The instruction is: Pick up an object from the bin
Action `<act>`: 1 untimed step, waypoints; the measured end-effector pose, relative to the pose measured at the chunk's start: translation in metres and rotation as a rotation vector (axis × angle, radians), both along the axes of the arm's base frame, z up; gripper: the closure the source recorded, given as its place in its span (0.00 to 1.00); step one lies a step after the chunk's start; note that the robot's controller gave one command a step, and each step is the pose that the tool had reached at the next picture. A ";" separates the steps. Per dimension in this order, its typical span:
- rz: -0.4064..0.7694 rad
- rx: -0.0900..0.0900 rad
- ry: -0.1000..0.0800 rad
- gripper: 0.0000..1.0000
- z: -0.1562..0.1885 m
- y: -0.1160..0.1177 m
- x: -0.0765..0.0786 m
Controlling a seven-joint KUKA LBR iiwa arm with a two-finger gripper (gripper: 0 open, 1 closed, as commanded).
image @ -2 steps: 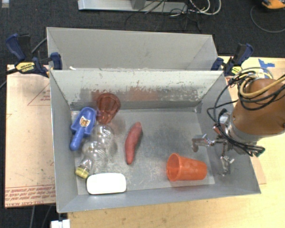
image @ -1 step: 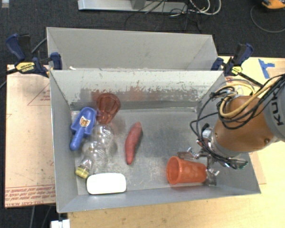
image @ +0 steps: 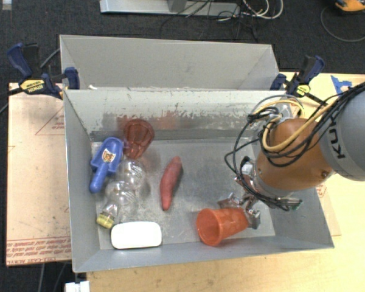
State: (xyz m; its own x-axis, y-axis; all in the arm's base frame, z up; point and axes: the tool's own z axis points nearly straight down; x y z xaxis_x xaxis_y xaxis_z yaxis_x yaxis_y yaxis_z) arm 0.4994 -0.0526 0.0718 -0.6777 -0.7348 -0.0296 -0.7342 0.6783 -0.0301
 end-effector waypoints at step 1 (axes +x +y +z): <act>0.000 0.000 -0.001 1.00 0.000 0.000 0.000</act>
Offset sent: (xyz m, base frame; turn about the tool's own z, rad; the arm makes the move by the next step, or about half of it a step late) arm 0.0047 0.0141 0.1703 0.1560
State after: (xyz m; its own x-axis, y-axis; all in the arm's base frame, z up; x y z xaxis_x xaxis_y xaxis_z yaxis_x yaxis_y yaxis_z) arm 0.4996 -0.0526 0.0719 -0.6775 -0.7349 -0.0299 -0.7343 0.6782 -0.0305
